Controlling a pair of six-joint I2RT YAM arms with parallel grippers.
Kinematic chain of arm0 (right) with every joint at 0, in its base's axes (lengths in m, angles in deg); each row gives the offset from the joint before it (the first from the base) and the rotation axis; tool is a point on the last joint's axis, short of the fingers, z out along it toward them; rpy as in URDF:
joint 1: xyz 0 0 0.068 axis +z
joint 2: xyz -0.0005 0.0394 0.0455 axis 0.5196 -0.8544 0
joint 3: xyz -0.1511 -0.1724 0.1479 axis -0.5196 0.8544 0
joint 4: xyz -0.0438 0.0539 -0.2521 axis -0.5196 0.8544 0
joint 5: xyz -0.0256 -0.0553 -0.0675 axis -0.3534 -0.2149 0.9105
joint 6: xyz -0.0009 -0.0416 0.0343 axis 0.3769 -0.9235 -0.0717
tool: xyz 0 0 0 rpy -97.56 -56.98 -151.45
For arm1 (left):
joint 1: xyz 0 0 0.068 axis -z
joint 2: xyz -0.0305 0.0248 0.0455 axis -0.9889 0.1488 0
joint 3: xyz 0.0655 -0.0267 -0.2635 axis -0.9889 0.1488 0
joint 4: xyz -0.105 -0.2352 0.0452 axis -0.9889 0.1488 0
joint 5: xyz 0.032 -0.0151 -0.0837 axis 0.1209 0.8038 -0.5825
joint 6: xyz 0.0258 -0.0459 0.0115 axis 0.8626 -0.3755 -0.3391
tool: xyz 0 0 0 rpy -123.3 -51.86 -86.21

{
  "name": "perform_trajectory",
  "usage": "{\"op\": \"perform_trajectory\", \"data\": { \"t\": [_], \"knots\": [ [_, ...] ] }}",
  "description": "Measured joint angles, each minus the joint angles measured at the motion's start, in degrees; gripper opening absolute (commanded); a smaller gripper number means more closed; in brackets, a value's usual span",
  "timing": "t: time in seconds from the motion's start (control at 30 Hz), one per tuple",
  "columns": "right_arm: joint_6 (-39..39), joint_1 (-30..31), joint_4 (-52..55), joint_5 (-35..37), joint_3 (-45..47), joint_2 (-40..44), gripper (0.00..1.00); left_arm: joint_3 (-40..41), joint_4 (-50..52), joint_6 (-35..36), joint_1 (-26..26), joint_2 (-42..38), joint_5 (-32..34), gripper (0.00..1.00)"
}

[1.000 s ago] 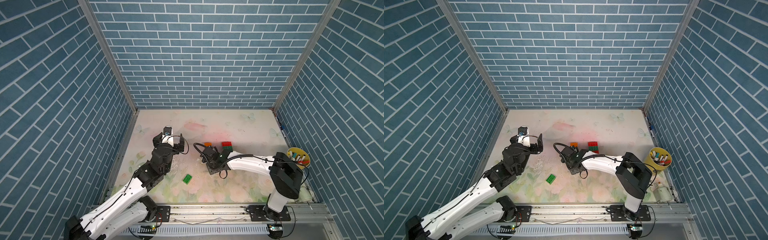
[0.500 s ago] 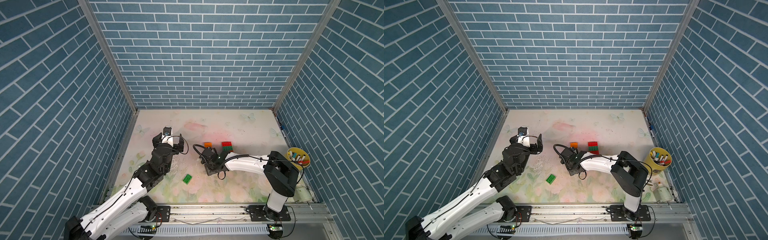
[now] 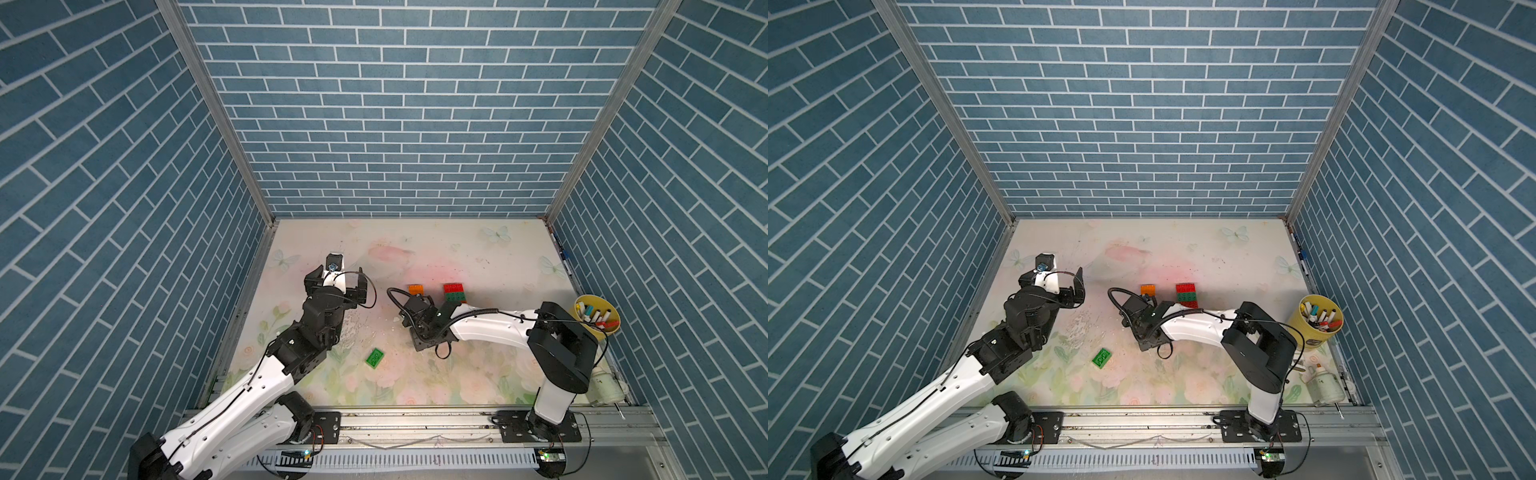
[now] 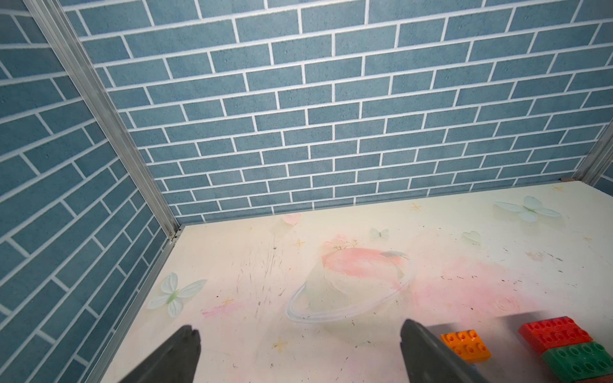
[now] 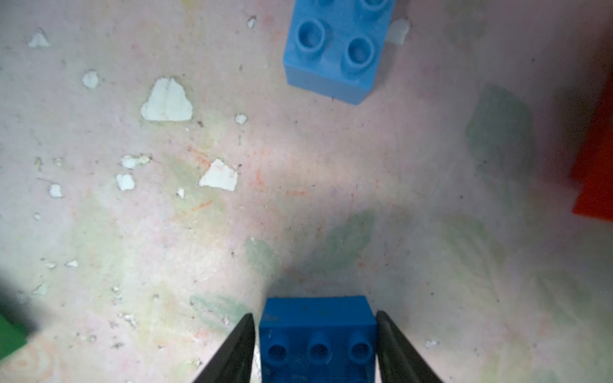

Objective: Assemble a rectangle with lego
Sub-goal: Pick up the lego brick from the center of the board, then assemble the lego brick with the lego brick.

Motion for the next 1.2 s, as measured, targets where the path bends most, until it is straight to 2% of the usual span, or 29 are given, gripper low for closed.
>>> {"op": "perform_trajectory", "data": {
  "t": [0.13,0.27,0.37,0.5,0.77,0.93,1.2],
  "knots": [
    [0.0,-0.2,-0.1,-0.5,0.3,0.0,0.53,0.0,0.0,0.0,-0.1,0.1,0.0,1.00],
    [0.2,-0.2,-0.1,-0.8,0.3,0.1,0.42,0.0,0.3,0.0,-0.3,0.3,0.0,1.00],
    [0.2,-0.5,0.3,-0.8,0.3,0.5,0.37,0.0,0.4,0.0,-0.4,0.4,0.0,1.00],
    [0.6,-2.9,3.6,-0.9,-2.0,2.0,0.33,0.0,0.4,0.0,-0.4,0.4,-0.1,1.00],
    [1.0,-11.7,9.2,-4.8,-15.7,2.3,0.32,0.5,0.4,-0.4,-0.5,0.5,-0.8,1.00],
    [1.0,-12.7,11.9,-6.8,-23.6,-3.0,0.32,1.8,0.3,-0.9,-0.7,0.5,-1.4,1.00],
    [0.9,-12.7,15.9,-8.4,-29.9,-11.9,0.33,3.3,0.3,-1.1,-1.4,0.3,-2.7,1.00]
  ]
}}
